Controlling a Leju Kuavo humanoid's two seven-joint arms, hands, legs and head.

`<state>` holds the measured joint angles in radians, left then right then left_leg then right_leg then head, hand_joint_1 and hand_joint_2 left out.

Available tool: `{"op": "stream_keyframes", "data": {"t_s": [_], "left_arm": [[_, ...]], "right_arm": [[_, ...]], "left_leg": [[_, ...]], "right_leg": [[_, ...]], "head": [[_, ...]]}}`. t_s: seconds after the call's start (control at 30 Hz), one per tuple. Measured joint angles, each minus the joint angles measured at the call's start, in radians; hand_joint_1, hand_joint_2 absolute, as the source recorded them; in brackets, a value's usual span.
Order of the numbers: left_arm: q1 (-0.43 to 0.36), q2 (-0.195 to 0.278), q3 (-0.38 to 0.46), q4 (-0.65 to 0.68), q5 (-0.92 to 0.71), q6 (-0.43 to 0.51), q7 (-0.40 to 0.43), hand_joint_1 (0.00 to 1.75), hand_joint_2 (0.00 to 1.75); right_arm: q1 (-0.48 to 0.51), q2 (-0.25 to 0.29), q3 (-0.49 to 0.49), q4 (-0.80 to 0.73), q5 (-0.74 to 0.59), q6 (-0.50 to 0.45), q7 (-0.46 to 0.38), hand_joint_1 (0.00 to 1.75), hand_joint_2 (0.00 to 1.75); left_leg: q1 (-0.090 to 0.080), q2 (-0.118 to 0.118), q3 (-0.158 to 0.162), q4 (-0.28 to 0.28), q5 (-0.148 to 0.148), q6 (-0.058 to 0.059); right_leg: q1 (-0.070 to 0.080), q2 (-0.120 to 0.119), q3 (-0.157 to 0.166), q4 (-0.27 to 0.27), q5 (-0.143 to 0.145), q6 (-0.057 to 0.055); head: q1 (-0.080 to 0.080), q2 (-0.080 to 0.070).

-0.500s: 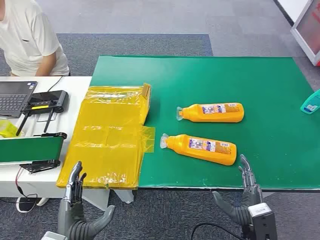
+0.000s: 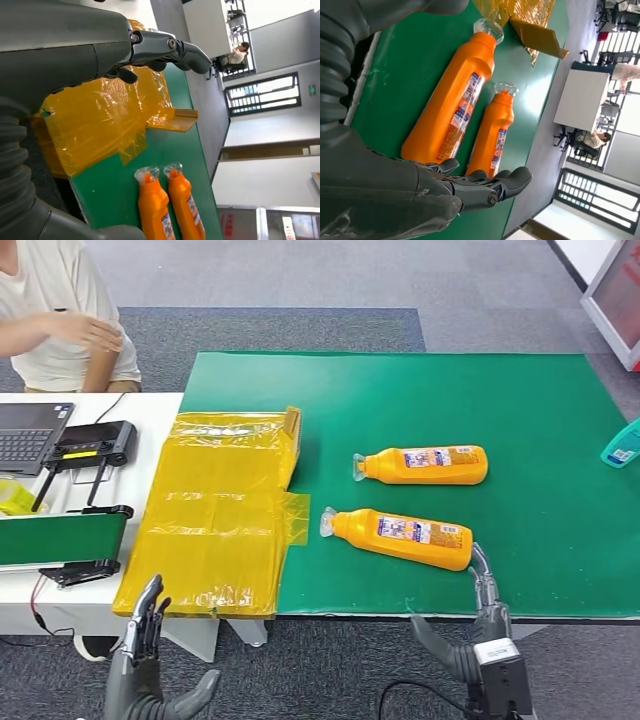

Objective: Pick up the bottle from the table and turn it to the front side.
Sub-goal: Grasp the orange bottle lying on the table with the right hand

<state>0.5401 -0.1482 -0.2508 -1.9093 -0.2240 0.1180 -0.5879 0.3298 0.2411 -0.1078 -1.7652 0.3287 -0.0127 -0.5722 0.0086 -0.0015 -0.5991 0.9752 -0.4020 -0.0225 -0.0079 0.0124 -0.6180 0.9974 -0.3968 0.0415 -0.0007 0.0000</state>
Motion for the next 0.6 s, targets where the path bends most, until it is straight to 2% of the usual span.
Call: {"op": "stream_keyframes", "data": {"t_s": [0.13, 0.3, 0.5, 0.6], "left_arm": [[0.013, -0.027, 0.067, -0.005, -0.017, -0.094, -0.020, 0.00, 1.75], [0.016, -0.093, 0.167, -0.006, -0.058, -0.223, -0.048, 0.00, 1.75], [0.014, -0.160, 0.249, -0.006, -0.093, -0.308, -0.069, 0.00, 1.75], [0.011, -0.175, 0.271, -0.006, -0.097, -0.333, -0.073, 0.00, 1.75]], "right_arm": [[-0.010, 0.000, 0.046, 0.004, -0.007, -0.045, 0.016, 0.00, 1.75], [-0.016, -0.004, 0.093, 0.008, 0.012, -0.115, 0.034, 0.00, 1.75], [-0.035, -0.055, 0.121, 0.014, 0.301, -0.315, 0.132, 0.00, 1.75], [-0.060, -0.097, 0.127, 0.031, 0.374, -0.333, 0.185, 0.00, 1.75]], "left_leg": [[0.000, 0.000, 0.000, 0.000, 0.000, 0.000], [0.000, 0.000, 0.000, 0.000, 0.000, 0.000], [0.000, 0.000, 0.000, 0.000, 0.000, 0.001], [0.000, 0.000, 0.000, 0.000, 0.000, 0.001]], "right_leg": [[0.000, 0.000, 0.000, 0.000, 0.000, 0.000], [0.000, 0.000, 0.001, 0.000, 0.000, 0.000], [0.000, 0.000, 0.001, 0.000, 0.000, 0.000], [0.000, 0.000, 0.001, 0.000, 0.000, 0.000]], "head": [[0.000, 0.000], [0.000, 0.000], [0.000, 0.000], [0.000, 0.000]]}}
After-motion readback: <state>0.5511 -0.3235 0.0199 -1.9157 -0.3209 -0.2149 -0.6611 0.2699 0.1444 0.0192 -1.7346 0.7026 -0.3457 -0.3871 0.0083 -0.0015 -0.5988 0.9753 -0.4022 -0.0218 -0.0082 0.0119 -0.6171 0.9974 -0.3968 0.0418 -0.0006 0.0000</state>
